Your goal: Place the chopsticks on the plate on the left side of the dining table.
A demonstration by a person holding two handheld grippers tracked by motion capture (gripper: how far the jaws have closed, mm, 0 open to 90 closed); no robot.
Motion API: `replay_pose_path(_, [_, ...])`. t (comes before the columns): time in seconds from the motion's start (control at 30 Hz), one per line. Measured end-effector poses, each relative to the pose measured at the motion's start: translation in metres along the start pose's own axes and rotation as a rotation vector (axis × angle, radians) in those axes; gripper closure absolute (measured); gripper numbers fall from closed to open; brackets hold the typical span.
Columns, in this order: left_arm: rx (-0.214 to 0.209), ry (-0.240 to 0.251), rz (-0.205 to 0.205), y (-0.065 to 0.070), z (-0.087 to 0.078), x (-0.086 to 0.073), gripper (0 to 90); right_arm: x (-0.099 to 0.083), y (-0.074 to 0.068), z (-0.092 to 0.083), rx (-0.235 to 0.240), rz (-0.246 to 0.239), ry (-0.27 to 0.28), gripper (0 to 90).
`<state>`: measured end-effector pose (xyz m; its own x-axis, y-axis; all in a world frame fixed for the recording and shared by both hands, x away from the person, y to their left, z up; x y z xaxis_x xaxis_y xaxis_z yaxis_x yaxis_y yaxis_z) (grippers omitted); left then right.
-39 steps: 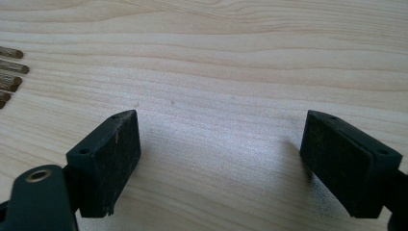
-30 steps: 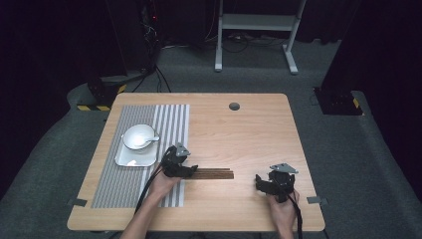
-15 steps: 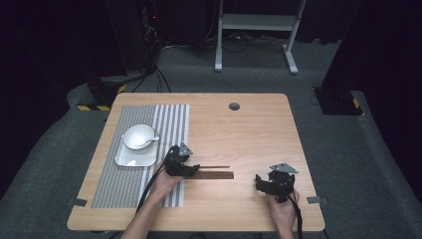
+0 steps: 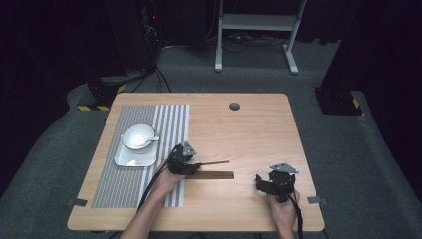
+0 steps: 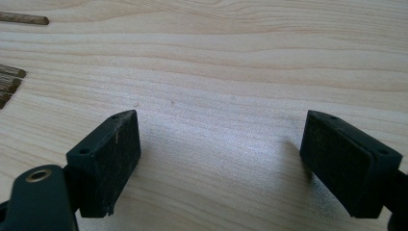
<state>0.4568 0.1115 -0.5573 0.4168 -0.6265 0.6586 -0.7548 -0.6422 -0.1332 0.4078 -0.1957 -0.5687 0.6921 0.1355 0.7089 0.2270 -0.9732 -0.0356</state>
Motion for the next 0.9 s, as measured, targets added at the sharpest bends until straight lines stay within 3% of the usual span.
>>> replay_pose_path(0.33, [-0.052,0.023,0.013,-0.0024,0.0027,0.0014,64.1,-0.0001,-0.0003,0.0000,0.002,0.001,-0.001,13.8])
replay_pose_path(0.53, [-0.057,-0.006,0.047,-0.0038,0.0043,0.0055,68.7,0.0000,-0.0003,0.0000,0.002,0.000,-0.001,13.8])
replay_pose_path(0.9, [-0.064,0.021,0.057,-0.0083,0.0066,0.0053,71.7,0.0000,-0.0005,-0.0001,0.004,-0.003,0.000,14.3])
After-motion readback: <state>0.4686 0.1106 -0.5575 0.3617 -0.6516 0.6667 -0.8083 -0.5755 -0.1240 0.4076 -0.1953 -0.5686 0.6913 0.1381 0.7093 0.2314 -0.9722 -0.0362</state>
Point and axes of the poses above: each handheld gripper's, and its own axes: z roughly forward along the jaws, x roughly out of its top, y roughly to its right, the point moved 6 cm from there along z, roughly forward along the jaws, and after that the axes turned 4 degrees about z, right-handed, at the moved point
